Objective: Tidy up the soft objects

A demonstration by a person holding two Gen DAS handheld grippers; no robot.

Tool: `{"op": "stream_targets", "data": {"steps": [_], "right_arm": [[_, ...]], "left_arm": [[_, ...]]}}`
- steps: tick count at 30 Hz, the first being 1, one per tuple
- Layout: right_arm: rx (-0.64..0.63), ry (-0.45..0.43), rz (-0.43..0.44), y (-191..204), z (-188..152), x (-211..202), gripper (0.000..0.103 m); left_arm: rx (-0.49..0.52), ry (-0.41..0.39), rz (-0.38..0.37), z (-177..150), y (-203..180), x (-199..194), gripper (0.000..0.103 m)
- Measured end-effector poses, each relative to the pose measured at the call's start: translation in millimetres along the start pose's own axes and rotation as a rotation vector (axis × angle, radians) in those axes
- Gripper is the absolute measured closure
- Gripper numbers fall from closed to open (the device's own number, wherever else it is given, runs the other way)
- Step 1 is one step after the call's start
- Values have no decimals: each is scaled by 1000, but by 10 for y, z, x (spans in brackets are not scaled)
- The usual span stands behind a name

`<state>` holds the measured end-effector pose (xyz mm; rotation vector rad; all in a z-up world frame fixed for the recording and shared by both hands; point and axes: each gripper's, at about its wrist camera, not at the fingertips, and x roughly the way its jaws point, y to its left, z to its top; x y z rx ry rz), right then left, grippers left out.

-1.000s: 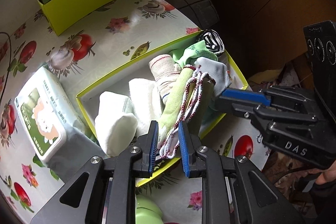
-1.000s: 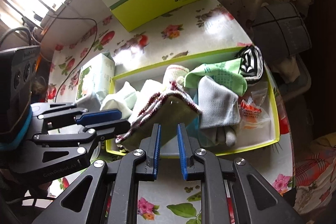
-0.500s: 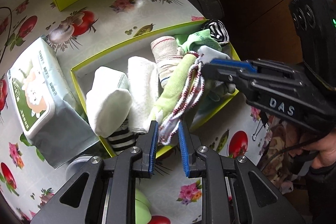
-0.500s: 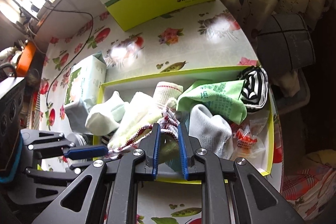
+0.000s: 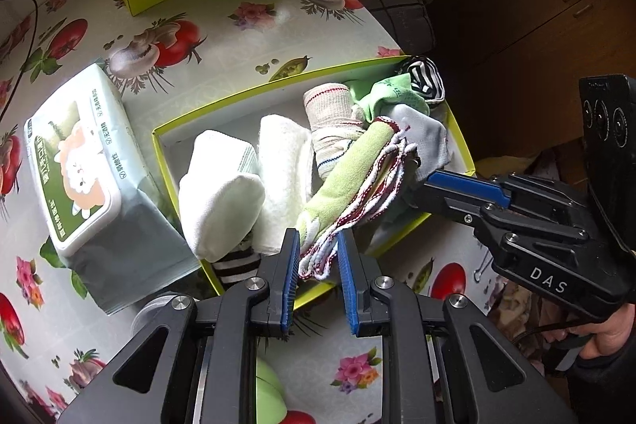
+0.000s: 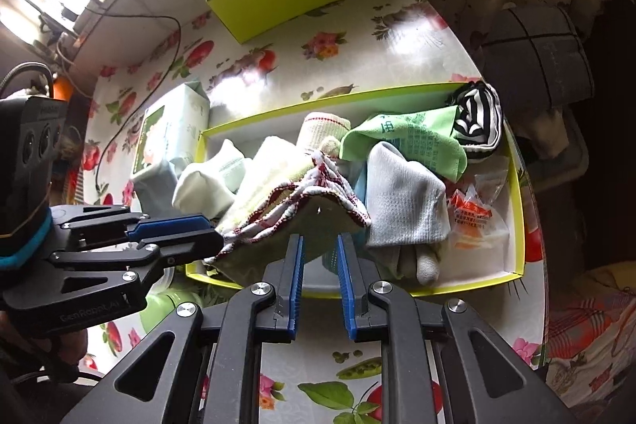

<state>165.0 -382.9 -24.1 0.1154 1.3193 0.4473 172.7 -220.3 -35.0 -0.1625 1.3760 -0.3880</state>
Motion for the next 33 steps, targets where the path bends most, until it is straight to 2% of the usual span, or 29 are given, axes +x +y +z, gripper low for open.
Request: {"op": "stream_targets", "data": {"steps": [7, 12, 16, 18, 20, 23, 31, 33], "right_arm": [[-31, 105, 46, 238, -90, 376, 87], [-21, 120, 25, 281, -72, 505, 87], [-37, 96, 12, 303, -87, 344, 86], [-40, 79, -4, 311, -108, 236, 82], [-40, 58, -23, 331, -136, 123, 72], [-50, 28, -50, 401, -187, -30, 64], [-86, -15, -132, 672, -366, -285, 59], [-89, -21, -147, 729, -420, -330, 57]], "left_arm": [[-71, -49, 9, -68, 238, -218, 83], [-87, -81, 31, -116, 296, -332, 83], [-75, -111, 61, -160, 260, -446, 82], [-64, -124, 84, -185, 235, -503, 82], [-43, -140, 113, -201, 191, -553, 82], [-19, -160, 148, -260, 144, -646, 82], [26, -191, 214, -455, 105, -815, 82], [21, -194, 199, -502, 123, -851, 82]]}}
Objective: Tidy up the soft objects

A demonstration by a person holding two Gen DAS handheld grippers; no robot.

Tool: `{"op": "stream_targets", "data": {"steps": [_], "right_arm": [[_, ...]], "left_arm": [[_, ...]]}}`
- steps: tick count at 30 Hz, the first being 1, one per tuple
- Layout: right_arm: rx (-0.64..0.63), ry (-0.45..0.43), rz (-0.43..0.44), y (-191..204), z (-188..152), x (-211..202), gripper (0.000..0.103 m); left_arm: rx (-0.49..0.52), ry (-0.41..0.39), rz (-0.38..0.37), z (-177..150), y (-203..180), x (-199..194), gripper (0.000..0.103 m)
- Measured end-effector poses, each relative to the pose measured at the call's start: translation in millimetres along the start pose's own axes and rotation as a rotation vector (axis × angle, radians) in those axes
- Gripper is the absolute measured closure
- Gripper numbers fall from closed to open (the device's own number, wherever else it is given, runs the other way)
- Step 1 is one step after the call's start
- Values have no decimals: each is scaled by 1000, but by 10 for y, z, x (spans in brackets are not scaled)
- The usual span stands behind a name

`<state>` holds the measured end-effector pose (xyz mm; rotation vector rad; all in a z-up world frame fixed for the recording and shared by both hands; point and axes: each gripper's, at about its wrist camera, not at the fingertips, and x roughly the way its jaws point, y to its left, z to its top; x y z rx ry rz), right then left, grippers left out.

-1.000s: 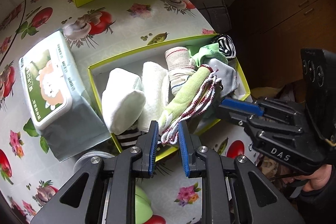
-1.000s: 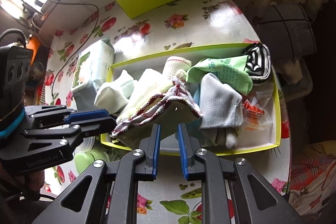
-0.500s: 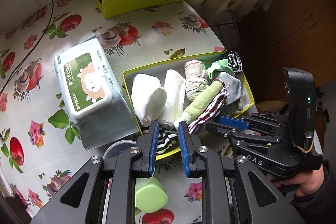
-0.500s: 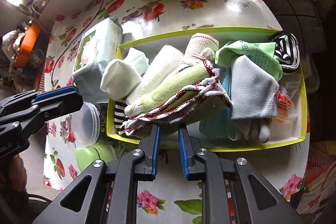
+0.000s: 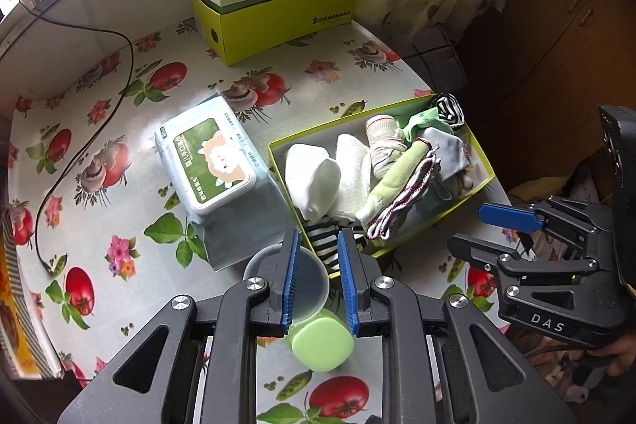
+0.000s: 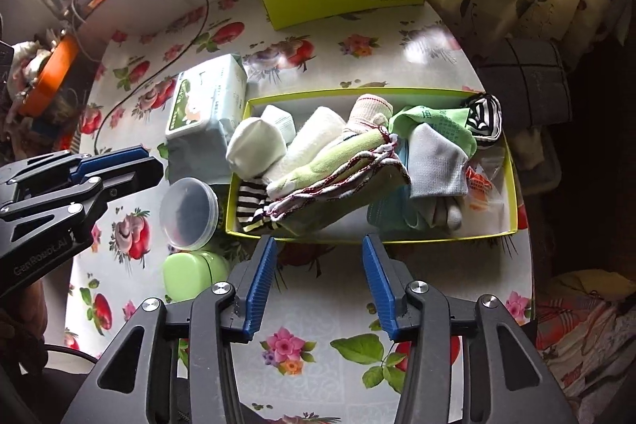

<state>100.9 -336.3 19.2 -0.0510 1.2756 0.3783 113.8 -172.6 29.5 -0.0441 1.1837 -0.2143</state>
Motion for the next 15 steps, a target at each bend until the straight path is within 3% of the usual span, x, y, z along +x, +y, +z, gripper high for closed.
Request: {"op": "stream_targets", "data": {"steps": [15], "right_arm": [[-42, -32, -73, 293, -174, -182, 57]], "left_arm": [[-62, -11, -4, -246, 179, -177, 82]]}}
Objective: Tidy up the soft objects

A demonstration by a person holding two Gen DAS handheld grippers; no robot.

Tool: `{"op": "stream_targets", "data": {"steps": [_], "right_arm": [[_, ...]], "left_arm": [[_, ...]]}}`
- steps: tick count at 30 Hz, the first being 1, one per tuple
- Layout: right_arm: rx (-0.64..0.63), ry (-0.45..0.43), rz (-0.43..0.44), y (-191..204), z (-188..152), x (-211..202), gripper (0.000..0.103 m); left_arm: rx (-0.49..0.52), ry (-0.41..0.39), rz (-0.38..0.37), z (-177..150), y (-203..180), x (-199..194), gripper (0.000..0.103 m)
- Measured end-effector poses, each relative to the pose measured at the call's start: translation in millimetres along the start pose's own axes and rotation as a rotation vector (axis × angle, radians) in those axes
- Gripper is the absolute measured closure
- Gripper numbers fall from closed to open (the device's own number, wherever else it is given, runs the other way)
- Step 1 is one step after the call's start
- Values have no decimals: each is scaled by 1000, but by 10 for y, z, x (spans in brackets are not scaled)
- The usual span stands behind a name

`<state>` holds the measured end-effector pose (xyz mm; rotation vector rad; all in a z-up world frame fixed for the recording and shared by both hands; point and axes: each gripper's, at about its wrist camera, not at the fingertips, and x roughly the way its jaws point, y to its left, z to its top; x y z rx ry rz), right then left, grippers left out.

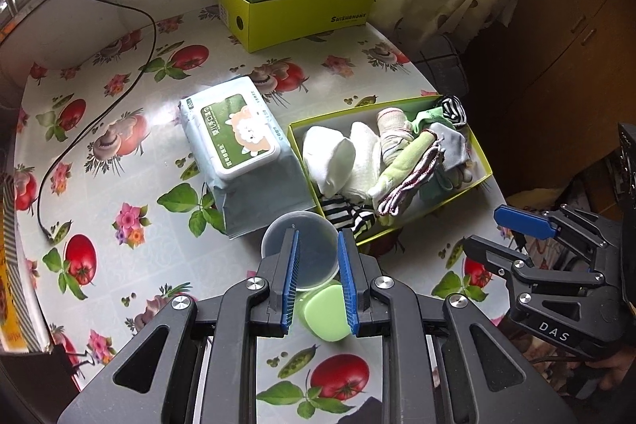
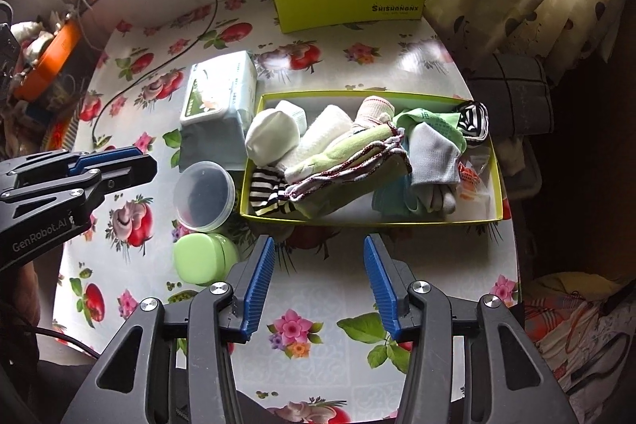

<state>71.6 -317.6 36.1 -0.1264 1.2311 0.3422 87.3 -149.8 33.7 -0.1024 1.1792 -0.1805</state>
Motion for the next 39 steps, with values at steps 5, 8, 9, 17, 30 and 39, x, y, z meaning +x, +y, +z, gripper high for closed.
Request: {"op": "stream_targets", "data": {"steps": [5, 8, 9, 17, 30, 39], "right_arm": [[-5, 0, -4, 21, -35, -21, 57], [-7, 2, -6, 32, -56, -26, 57], [-7, 3, -7, 34, -63, -23, 57], [-10, 9, -4, 42, -78, -5, 56], [-14, 14, -2, 65, -76, 30, 56], [-14, 15, -1, 66, -85, 53, 56]], "left_arm": [[7, 2, 9, -31, -29, -8, 82], [12, -3, 18, -37, -43, -16, 82], [12, -3, 17, -37, -45, -18, 82], [4, 3, 26, -51, -27, -5, 82], [-7, 14, 32, -59, -2, 37, 82], [-10, 17, 27, -65, 8, 51, 82]]}}
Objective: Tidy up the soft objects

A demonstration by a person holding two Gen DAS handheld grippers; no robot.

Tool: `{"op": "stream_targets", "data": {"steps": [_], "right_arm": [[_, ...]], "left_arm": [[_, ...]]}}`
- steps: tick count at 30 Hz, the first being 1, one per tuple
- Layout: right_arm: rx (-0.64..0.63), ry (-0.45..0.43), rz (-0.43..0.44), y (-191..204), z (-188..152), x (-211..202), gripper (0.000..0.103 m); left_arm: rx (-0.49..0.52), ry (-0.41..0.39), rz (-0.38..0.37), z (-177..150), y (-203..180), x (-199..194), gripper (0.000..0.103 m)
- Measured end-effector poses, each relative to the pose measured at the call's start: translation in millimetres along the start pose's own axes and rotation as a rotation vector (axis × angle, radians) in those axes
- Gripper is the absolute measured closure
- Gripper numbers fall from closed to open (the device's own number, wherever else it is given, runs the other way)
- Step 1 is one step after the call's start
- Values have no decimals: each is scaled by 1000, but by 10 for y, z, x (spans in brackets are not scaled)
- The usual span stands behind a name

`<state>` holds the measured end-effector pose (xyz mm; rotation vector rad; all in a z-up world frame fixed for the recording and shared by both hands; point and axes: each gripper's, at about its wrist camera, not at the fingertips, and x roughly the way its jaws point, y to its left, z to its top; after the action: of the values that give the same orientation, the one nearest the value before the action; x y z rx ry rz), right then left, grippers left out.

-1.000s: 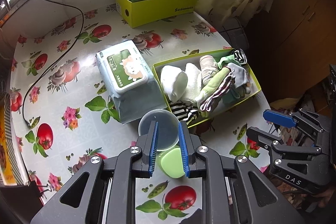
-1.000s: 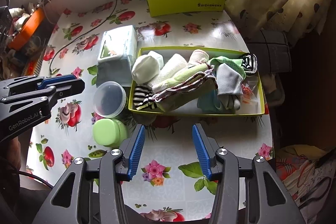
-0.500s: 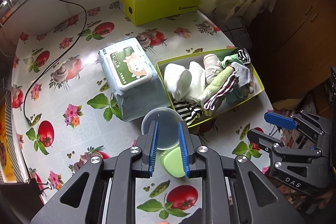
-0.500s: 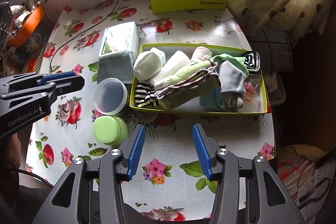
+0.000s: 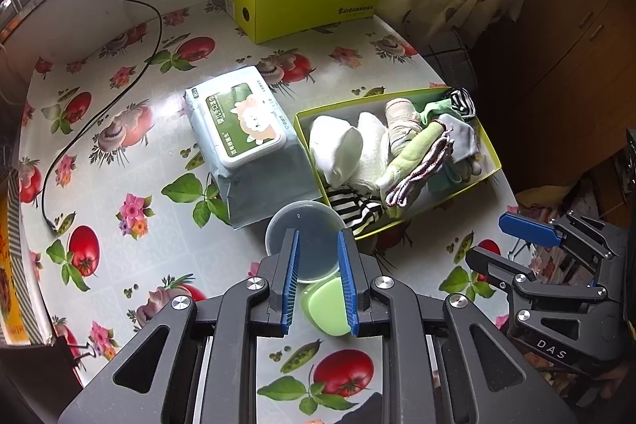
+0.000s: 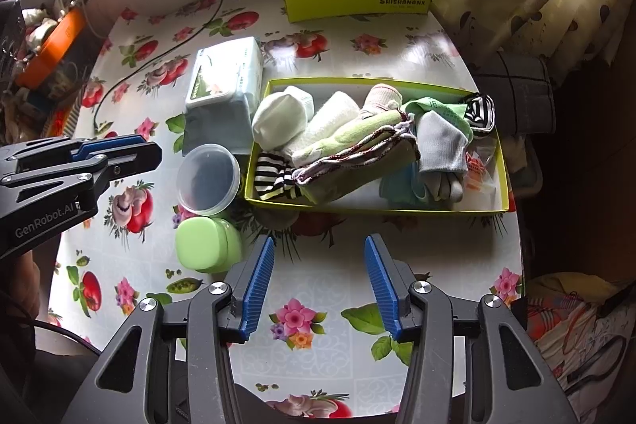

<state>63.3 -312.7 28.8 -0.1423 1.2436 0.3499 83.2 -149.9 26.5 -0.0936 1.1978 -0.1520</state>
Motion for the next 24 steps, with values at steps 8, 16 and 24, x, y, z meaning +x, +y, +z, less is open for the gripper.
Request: {"op": "stream_targets", "data": {"steps": [8, 16, 24], "right_arm": [[-1, 3, 1, 1, 4, 15, 55], [-1, 5, 2, 1, -8, 42, 55], [-2, 7, 3, -8, -14, 60, 55]], "left_arm": [[1, 6, 4, -1, -1, 26, 82], [14, 19, 7, -10, -23, 58, 82], [20, 25, 7, -3, -39, 75, 82]]}}
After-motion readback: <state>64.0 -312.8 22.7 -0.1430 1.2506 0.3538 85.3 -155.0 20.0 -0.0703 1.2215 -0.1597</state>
